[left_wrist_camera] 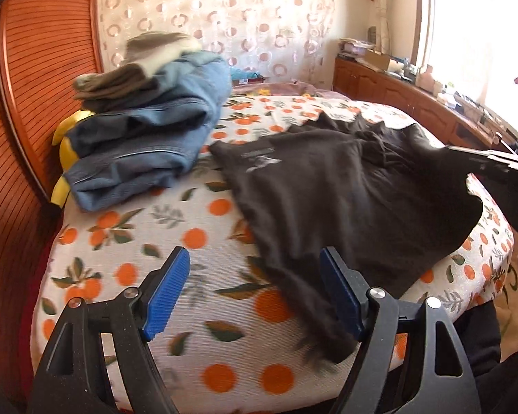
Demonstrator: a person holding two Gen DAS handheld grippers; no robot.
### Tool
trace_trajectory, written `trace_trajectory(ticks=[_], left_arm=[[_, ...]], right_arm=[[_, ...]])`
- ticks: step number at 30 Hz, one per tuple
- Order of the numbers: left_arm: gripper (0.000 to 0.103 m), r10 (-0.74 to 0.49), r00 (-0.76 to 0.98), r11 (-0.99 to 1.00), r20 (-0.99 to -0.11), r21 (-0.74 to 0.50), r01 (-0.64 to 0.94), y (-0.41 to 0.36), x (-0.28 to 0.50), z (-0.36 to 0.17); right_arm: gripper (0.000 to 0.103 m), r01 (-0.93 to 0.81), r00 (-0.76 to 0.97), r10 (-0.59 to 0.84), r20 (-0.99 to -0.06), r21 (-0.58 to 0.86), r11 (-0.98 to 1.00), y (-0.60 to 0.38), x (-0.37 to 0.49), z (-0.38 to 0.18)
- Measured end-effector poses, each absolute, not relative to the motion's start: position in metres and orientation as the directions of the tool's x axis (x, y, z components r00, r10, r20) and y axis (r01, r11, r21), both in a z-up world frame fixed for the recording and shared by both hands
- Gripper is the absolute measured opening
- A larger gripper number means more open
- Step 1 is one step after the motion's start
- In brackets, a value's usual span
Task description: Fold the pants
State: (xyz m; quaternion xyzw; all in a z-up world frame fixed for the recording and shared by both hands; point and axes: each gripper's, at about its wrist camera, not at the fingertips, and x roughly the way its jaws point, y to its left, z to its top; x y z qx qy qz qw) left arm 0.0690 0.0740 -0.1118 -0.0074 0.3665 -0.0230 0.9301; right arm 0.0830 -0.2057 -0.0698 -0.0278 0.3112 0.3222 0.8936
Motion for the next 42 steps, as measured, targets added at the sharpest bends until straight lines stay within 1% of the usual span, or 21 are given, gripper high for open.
trace_trajectory(ticks=[7, 12, 15, 17, 21, 23, 26, 31, 34, 35, 37, 38, 39, 40, 41, 42], left_arm=[[0.078, -0.025, 0.740, 0.998, -0.672, -0.061, -0.022, 0.110, 0.058, -0.109], [0.078, -0.007, 0.740, 0.996, -0.672, -0.068, -0.053, 0.122, 0.055, -0.111], [0.078, -0.009, 0.739, 0.996, -0.674, -0.073, -0.055, 0.122, 0.055, -0.112], [0.078, -0.017, 0.739, 0.996, -0.673, -0.075, -0.046, 0.120, 0.056, -0.112], [0.078, -0.040, 0.739, 0.997, -0.673, -0.077, -0.016, 0.110, 0.058, -0.111], [0.078, -0.053, 0.737, 0.997, -0.673, -0.077, 0.002, 0.103, 0.061, -0.111], [0.078, -0.078, 0.733, 0.996, -0.675, -0.084, 0.029, 0.093, 0.064, -0.111], [0.078, -0.127, 0.728, 0.992, -0.673, -0.095, 0.085, 0.073, 0.068, -0.111], [0.077, -0.175, 0.723, 0.984, -0.668, -0.123, 0.125, 0.064, 0.072, -0.112], [0.076, -0.194, 0.717, 0.981, -0.669, -0.135, 0.139, 0.060, 0.074, -0.113], [0.066, -0.228, 0.704, 0.974, -0.672, -0.155, 0.167, 0.054, 0.078, -0.115], [0.063, -0.236, 0.700, 0.972, -0.674, -0.159, 0.174, 0.052, 0.079, -0.116], [0.055, -0.246, 0.696, 0.969, -0.675, -0.163, 0.184, 0.049, 0.080, -0.116], [0.051, -0.259, 0.689, 0.966, -0.677, -0.169, 0.197, 0.046, 0.080, -0.117], [0.050, -0.272, 0.683, 0.962, -0.678, -0.175, 0.209, 0.043, 0.081, -0.117], [0.046, -0.282, 0.678, 0.959, -0.678, -0.181, 0.218, 0.041, 0.080, -0.118]], right_arm=[[0.006, -0.701, 0.512, 0.641, -0.572, 0.153, 0.697, -0.142, 0.078, -0.067], [0.006, -0.738, 0.444, 0.653, -0.613, 0.163, 0.655, -0.120, 0.083, -0.087], [0.007, -0.733, 0.433, 0.633, -0.642, 0.158, 0.662, -0.117, 0.092, -0.097], [0.013, -0.726, 0.433, 0.627, -0.647, 0.161, 0.668, -0.117, 0.096, -0.096], [0.022, -0.714, 0.463, 0.619, -0.635, 0.147, 0.685, -0.133, 0.087, -0.083], [0.032, -0.694, 0.496, 0.595, -0.632, 0.124, 0.709, -0.141, 0.080, -0.077], [0.034, -0.661, 0.544, 0.564, -0.622, 0.097, 0.744, -0.158, 0.079, -0.077], [0.035, -0.567, 0.613, 0.472, -0.634, 0.064, 0.822, -0.189, 0.089, -0.088], [0.037, -0.513, 0.635, 0.426, -0.645, 0.060, 0.856, -0.201, 0.100, -0.100], [0.037, -0.495, 0.640, 0.410, -0.650, 0.059, 0.867, -0.203, 0.104, -0.104], [0.038, -0.472, 0.647, 0.384, -0.659, 0.049, 0.880, -0.207, 0.108, -0.109], [0.038, -0.459, 0.651, 0.368, -0.664, 0.041, 0.888, -0.207, 0.112, -0.112], [0.038, -0.453, 0.653, 0.360, -0.667, 0.038, 0.891, -0.205, 0.114, -0.114], [0.038, -0.446, 0.653, 0.354, -0.670, 0.037, 0.894, -0.205, 0.116, -0.116], [0.038, -0.441, 0.645, 0.358, -0.675, 0.053, 0.896, -0.206, 0.120, -0.117], [0.039, -0.441, 0.640, 0.367, -0.675, 0.068, 0.895, -0.206, 0.119, -0.116]])
